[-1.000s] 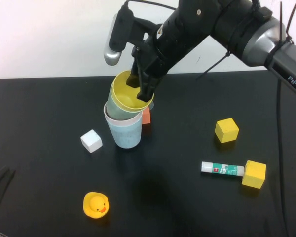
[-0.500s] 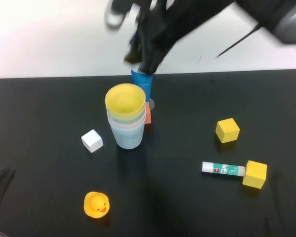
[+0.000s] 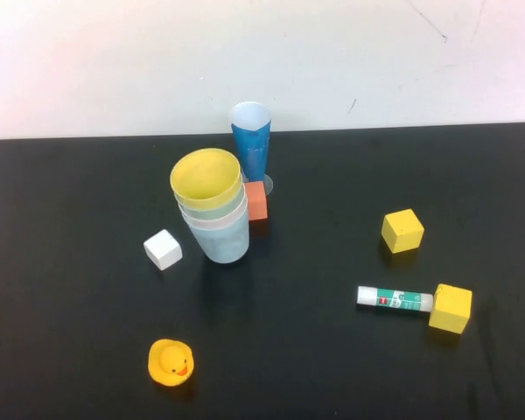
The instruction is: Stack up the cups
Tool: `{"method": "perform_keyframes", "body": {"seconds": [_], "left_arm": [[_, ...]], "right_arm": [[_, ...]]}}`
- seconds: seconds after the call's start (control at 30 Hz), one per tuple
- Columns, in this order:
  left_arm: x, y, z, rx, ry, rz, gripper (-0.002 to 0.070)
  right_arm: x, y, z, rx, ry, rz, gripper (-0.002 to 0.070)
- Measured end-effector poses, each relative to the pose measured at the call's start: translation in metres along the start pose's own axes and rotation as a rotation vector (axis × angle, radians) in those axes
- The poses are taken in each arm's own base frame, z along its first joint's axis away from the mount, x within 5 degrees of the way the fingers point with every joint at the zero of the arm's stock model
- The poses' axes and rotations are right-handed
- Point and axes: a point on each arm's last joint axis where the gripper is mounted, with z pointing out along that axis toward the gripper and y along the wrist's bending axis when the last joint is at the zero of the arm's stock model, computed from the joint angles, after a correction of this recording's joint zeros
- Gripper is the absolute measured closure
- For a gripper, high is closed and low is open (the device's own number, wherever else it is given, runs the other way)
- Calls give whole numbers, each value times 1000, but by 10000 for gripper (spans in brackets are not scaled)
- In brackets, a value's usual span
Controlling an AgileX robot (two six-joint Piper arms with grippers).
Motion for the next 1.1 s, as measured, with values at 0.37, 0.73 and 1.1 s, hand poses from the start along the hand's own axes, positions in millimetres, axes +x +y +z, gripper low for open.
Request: {"method": "perform_keyframes", "body": {"seconds": [0.37, 0.73, 1.1], "left_arm": [[-1, 0, -1, 0, -7, -125, 676], [6, 0, -1, -5, 32, -67, 676], [19, 0, 0, -9, 104, -55, 676]], "right_arm": [[105, 101, -47, 26, 91, 204, 678], [205, 226, -33, -70, 91, 435, 678], [222, 248, -29, -112, 130, 453, 678]]}}
